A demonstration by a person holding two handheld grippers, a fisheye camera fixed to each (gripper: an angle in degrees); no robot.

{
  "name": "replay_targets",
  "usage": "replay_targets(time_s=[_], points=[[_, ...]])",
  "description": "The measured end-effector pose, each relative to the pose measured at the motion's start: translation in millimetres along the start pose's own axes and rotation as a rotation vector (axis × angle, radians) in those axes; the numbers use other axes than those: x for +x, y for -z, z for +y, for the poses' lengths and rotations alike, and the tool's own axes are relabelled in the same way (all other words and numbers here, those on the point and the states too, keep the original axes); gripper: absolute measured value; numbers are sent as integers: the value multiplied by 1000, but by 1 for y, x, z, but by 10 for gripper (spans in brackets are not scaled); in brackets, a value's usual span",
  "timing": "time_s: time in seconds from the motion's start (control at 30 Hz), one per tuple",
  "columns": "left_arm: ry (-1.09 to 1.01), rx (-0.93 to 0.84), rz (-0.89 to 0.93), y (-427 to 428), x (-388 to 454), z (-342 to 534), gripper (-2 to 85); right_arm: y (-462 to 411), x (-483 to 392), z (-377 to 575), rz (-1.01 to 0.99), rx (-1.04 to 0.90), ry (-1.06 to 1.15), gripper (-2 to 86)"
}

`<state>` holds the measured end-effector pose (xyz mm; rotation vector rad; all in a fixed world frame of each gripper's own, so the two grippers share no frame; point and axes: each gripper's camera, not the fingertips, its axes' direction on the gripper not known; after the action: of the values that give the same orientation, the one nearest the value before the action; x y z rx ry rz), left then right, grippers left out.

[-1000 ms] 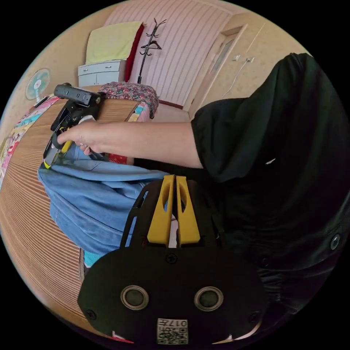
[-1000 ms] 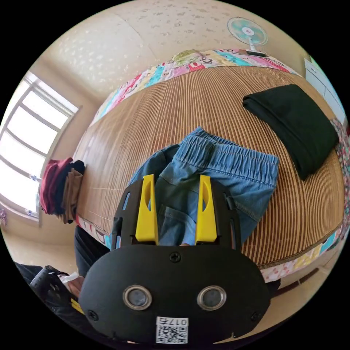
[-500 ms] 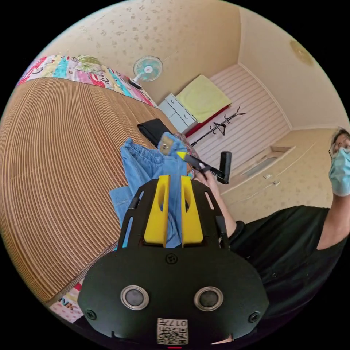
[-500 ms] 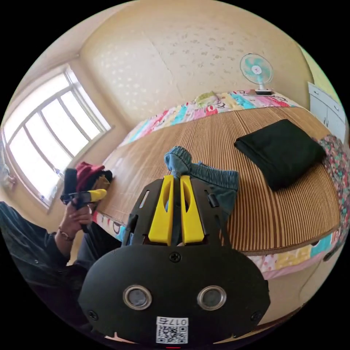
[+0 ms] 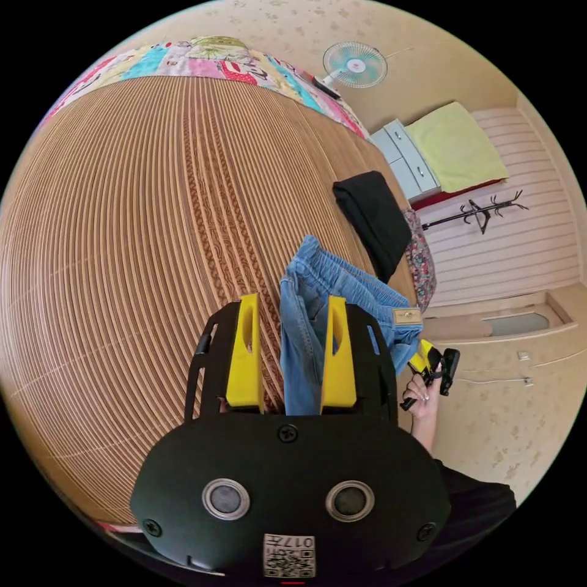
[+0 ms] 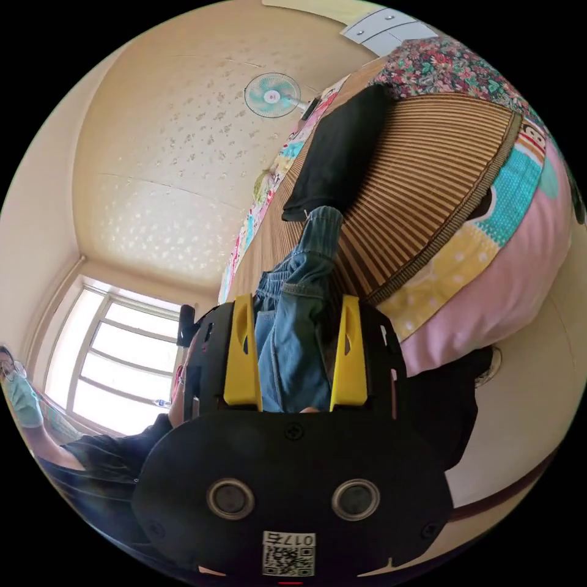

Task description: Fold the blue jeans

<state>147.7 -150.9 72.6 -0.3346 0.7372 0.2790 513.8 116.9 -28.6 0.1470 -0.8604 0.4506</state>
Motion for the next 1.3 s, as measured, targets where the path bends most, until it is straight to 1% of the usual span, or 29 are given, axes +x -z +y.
replay_targets(time_s=[0.07, 0.17, 0.2, 0.23, 0.27, 0.33, 0.37, 0.43, 0.47, 0.53, 0.57, 0.6, 0.63, 0.67, 0.73, 0.8, 0.83, 0.87, 0.93, 1.07, 1.13, 1.17, 1.23, 1.3], points=[[-4, -33, 13, -9, 2, 5, 122, 2, -10, 0, 53, -10, 48, 155], [-14, -61, -11, -11, 6, 21, 63, 9, -33, 2, 117, 0, 136, 95], [-28, -1, 3, 3, 7, 34, 44, 15, -44, 4, 139, 19, 148, 52], [-54, 101, 26, 26, 10, 53, 31, 23, -59, 8, 146, 25, 164, 37], [-74, 166, 39, 40, 13, 65, 28, 29, -71, 10, 147, 23, 189, 29], [-146, 448, 38, 101, 33, 130, 18, 58, -140, 32, 190, 63, 402, 17], [-172, 504, 21, 116, 41, 148, 17, 66, -159, 39, 203, 83, 463, 15], [-263, 711, -53, 181, 70, 218, 13, 101, -231, 68, 204, 173, 678, 11], [-281, 763, -65, 198, 75, 235, 12, 110, -247, 75, 203, 201, 725, 10], [-304, 948, -62, 265, 88, 294, 10, 145, -305, 104, 234, 333, 905, 8], [-310, 983, -36, 281, 89, 306, 10, 154, -319, 112, 249, 372, 952, 8], [-335, 1043, 31, 314, 90, 326, 9, 171, -346, 126, 260, 445, 1039, 7], [-387, 1111, 94, 347, 95, 349, 8, 189, -370, 139, 243, 510, 1112, 7], [-420, 1150, 111, 363, 99, 361, 8, 198, -382, 145, 223, 542, 1143, 6], [-588, 1272, 109, 423, 126, 408, 8, 237, -423, 165, 106, 674, 1263, 6], [-704, 1317, 95, 464, 148, 435, 9, 262, -448, 176, 50, 775, 1356, 6], [-746, 1299, 73, 491, 161, 445, 9, 276, -464, 178, 26, 818, 1387, 6], [-757, 1281, 56, 504, 167, 449, 10, 283, -472, 177, 10, 824, 1396, 6], [-811, 1252, -17, 550, 194, 468, 11, 308, -503, 164, -113, 768, 1423, 6], [-963, 1330, -109, 610, 237, 520, 11, 339, -546, 135, -347, 620, 1484, 6], [-1035, 1355, -151, 645, 262, 546, 10, 359, -571, 105, -536, 511, 1466, 6], [-1038, 1358, -164, 653, 268, 550, 10, 363, -577, 98, -581, 480, 1459, 6], [-1023, 1330, -218, 684, 290, 557, 9, 376, -602, 69, -707, 360, 1436, 5], [-998, 1288, -223, 705, 301, 554, 9, 382, -619, 55, -728, 311, 1413, 5]])
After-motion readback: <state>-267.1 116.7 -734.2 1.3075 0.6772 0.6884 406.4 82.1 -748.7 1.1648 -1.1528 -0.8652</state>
